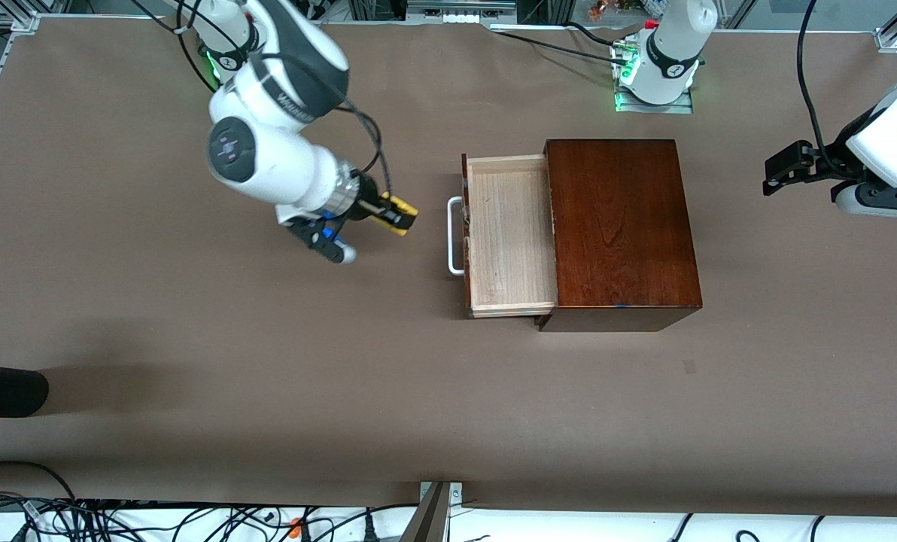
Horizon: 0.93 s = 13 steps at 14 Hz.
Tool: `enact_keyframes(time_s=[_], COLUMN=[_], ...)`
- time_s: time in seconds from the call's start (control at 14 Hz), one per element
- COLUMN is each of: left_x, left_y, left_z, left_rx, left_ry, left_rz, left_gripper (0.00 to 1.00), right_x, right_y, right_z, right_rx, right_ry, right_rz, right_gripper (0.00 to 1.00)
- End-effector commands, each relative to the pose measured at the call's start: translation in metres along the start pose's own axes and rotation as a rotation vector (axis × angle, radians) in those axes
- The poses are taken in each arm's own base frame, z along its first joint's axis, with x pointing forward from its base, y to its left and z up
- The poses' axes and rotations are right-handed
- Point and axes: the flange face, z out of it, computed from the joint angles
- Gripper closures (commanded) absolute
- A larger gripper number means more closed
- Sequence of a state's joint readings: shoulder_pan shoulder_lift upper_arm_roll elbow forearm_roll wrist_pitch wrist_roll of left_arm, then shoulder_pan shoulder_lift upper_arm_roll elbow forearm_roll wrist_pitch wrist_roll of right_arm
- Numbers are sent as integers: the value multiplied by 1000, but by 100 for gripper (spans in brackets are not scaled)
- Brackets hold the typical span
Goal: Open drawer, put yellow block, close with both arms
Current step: 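Carry the yellow cube over the open drawer with the right gripper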
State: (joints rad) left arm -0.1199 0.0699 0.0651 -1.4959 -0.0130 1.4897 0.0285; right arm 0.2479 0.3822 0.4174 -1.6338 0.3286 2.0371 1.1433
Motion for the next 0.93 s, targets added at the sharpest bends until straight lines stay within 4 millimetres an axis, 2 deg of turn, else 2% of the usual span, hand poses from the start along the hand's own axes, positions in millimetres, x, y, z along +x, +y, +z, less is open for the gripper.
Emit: enact_keyframes(time_s=[0.0,0.29,0.36,0.5,0.57,0.71,0.86], left_x=[-6,-6,-6,-6,-6,-6,-6], left_y=[3,5,5,5,6,6,6], left_z=[-4,-3,-3,-3,-3,-3,-2], left_rx=[14,14,14,14,15,13,13], left_ry=[7,3,3,2,2,2,-1], left_rz=[24,26,26,24,26,26,26], left_gripper=[0,0,0,0,0,0,0], right_x=[-58,-104,-113,-111,-117,-111,-111], right_y=[-25,-41,-43,-47,-53,-58,-63], right_z=[29,74,92,121,133,157,169], right_rx=[22,30,16,-8,2,9,30], right_ry=[57,63,73,119,140,187,185], right_rz=[134,276,299,376,408,470,506], right_gripper=[82,81,80,79,79,79,79])
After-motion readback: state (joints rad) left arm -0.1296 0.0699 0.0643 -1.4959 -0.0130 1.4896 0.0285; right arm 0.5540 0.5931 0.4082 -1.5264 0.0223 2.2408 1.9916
